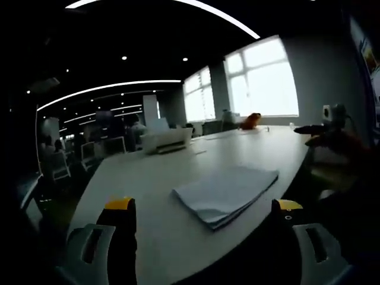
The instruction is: Organize the stack of printing papers by aligning and flattening the scattered papers on the table
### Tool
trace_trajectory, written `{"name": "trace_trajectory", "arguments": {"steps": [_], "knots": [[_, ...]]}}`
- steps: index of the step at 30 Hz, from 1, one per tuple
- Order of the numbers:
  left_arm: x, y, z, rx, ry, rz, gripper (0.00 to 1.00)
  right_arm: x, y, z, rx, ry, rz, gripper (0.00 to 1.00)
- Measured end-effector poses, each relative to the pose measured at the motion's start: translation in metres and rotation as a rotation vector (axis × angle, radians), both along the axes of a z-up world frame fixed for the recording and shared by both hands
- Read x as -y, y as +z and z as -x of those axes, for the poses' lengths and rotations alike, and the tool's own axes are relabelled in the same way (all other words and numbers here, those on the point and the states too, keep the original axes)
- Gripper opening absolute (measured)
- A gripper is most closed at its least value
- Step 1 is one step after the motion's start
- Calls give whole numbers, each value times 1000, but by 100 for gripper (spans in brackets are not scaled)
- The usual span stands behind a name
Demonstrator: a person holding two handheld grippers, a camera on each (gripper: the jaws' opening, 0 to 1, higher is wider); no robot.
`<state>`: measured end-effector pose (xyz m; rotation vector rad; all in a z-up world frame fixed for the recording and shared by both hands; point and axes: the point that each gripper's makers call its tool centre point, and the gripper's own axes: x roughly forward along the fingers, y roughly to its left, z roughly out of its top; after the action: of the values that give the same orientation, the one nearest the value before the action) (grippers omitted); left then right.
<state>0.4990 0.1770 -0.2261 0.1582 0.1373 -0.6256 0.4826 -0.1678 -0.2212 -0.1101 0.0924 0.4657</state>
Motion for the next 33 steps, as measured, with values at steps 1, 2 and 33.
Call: {"name": "trace_trajectory", "arguments": {"steps": [1, 2, 33], "knots": [[0, 0, 0, -2, -1, 0, 97, 1, -1, 0, -1, -4, 4, 90], [1, 0, 1, -3, -2, 0, 97, 3, -1, 1, -3, -7, 8, 90], [-4, 4, 12, -33, -15, 3, 97, 5, 0, 5, -16, -22, 33, 90]]}}
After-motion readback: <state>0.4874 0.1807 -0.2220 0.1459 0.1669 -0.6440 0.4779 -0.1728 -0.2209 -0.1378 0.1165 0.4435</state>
